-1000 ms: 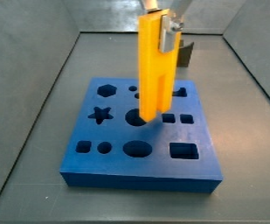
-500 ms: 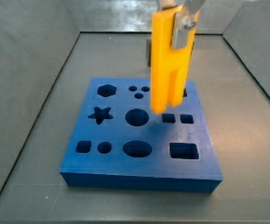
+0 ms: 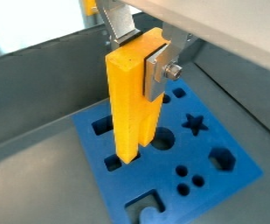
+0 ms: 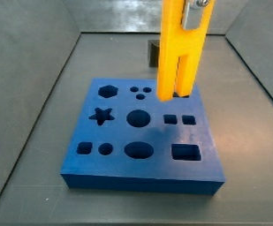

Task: Insert the double-square object.

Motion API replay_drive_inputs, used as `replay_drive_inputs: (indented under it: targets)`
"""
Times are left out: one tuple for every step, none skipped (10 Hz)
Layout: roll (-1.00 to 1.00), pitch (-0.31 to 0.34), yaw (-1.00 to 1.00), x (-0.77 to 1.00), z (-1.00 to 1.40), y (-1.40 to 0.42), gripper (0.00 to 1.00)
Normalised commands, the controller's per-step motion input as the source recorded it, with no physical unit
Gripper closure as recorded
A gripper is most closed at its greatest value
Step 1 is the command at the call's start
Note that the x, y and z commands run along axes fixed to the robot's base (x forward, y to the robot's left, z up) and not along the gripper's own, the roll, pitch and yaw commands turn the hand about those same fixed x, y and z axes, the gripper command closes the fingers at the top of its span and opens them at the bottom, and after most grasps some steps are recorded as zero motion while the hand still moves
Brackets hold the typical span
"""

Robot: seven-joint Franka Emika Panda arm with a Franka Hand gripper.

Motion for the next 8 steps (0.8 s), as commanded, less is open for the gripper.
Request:
replay_drive_inputs:
  targets:
    - [-0.06, 0.0, -0.89, 0.21, -0.07, 0.0, 1.0]
    - [-0.01, 0.037, -0.81, 0.23, -0.13, 0.0, 1.0]
    - [-0.01, 0.139, -0.67, 0.25, -0.1, 0.0, 1.0]
    - [-0.02, 0.13, -0.61, 0.33, -0.19, 0.0, 1.0]
    - [0.0, 0.176, -0.51, 0.39, -0.24, 0.0, 1.0]
    - [0.02, 0.229, -0.35, 0.4, -0.05, -0.01, 1.0]
    - [0.0, 0.05, -0.04, 0.09, 0.0, 0.0, 1.0]
    - [0.02, 0.0, 0.0, 0.0, -0.01, 0.0, 1.0]
